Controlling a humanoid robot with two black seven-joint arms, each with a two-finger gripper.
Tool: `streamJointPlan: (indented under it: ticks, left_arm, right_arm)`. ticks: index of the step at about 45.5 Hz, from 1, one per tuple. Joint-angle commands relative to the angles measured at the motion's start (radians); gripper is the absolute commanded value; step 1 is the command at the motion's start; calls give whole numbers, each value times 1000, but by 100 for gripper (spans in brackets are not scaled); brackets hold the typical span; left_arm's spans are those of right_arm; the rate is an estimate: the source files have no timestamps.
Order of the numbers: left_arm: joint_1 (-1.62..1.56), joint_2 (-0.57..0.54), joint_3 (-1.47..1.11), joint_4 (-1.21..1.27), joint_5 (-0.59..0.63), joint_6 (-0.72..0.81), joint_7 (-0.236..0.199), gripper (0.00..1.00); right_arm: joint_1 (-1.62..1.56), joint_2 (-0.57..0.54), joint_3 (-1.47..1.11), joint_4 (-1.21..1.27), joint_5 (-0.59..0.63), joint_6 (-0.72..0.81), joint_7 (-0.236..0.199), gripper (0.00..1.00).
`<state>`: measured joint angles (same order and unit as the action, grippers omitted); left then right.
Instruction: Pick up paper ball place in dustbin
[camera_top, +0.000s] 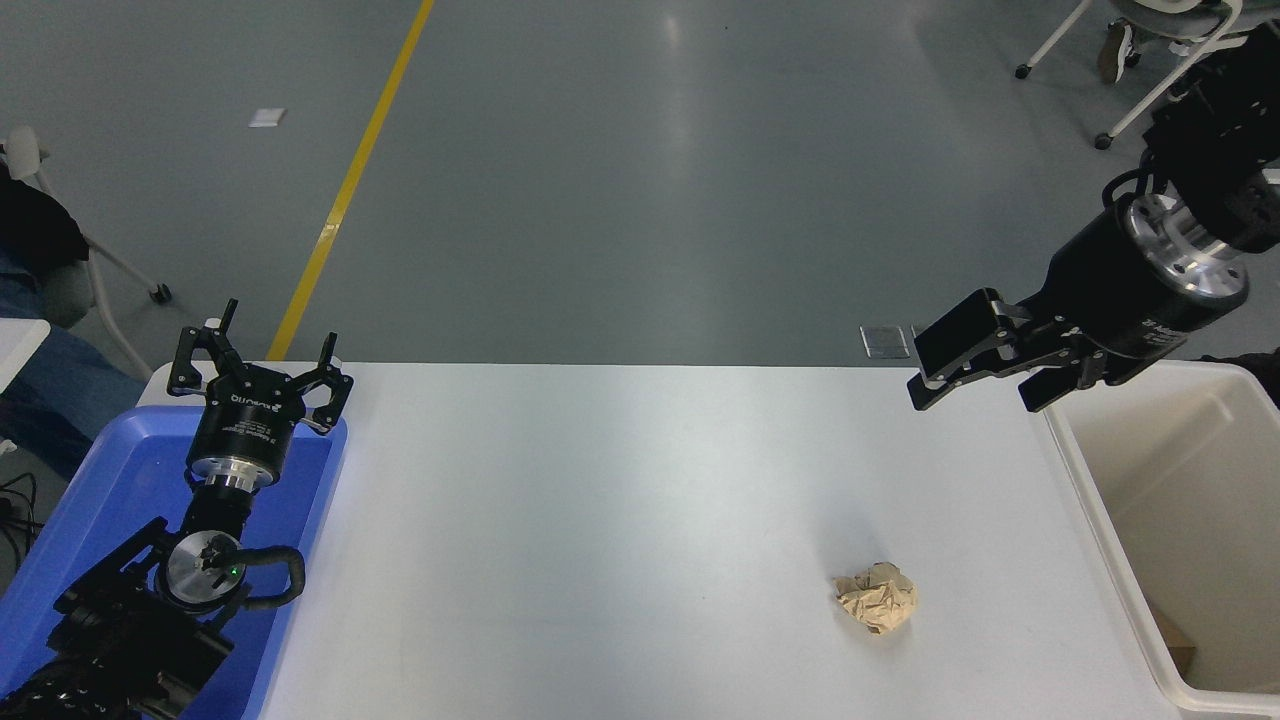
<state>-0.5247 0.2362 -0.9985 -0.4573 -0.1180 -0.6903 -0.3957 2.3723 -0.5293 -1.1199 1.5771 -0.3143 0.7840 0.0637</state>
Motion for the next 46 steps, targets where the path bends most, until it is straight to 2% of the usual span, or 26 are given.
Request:
streamJointPlan:
  ticks: [1,10,27,34,46]
  left_arm:
    - [2,-1,-9,-1,0,-1,0,100]
    - [0,0,0,0,0,0,-2,100]
    - [0,0,0,0,0,0,-2,100]
    - [0,0,0,-1,0,0,-2,100]
    - [0,0,0,0,0,0,0,100]
  right_arm:
    - [-89,29,37,-21,-6,1,-15,100]
    - [-228,104,78,-84,-5,1,-15,100]
    - [-659,325,218,-385,11,-157,-15,100]
    - [-817,350,229,-494,-12,-187,-12,100]
    - [-1002,302,233,-601,-282,-288,-12,100]
